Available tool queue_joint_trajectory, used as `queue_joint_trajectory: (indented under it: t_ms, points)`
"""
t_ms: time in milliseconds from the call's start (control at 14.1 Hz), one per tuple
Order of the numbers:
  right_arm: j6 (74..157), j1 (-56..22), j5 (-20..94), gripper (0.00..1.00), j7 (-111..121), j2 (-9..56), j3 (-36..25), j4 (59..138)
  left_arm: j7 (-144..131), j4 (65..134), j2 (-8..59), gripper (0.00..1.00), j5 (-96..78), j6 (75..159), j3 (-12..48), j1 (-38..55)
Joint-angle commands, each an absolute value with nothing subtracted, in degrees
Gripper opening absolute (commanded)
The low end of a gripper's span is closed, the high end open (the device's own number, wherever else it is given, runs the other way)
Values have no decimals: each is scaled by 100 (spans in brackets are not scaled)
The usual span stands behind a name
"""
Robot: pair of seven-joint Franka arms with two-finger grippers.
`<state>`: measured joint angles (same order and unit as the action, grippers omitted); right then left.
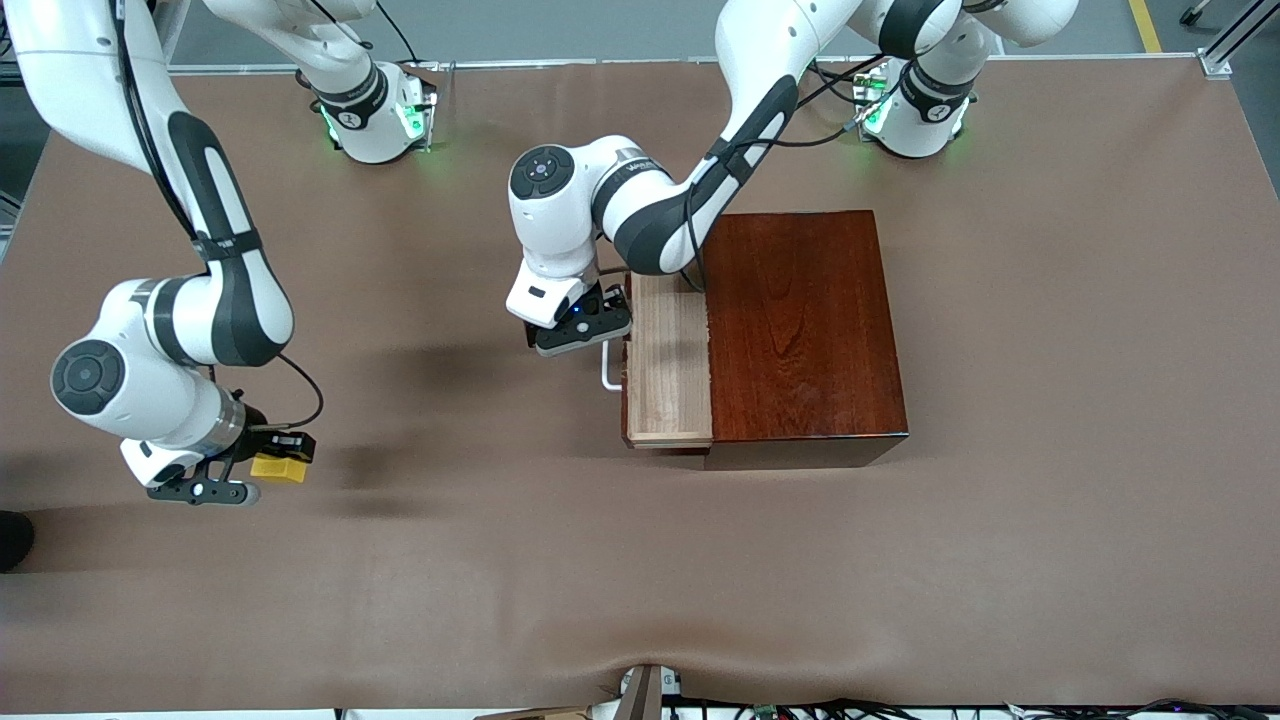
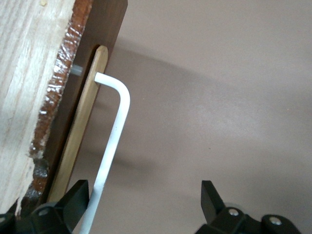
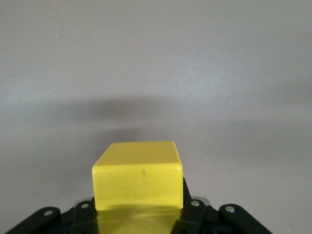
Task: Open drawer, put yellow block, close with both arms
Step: 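Pull the drawer open with the left gripper while the right gripper grasps the cube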
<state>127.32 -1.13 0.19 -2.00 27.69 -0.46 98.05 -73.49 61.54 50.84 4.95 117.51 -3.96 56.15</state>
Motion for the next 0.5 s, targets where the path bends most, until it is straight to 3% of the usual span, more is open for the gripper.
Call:
queue_joint_trajectory:
  t_ms: [0, 426]
  points:
    - [12473, -79, -88, 0, 244, 2418, -44, 9826, -7550, 5906, 5099, 100, 290, 11673, -290, 5651]
    - [11287, -272, -70, 0, 1227, 2162, -18, 9133, -7453, 5924, 4431, 100, 325, 10891, -395, 5555]
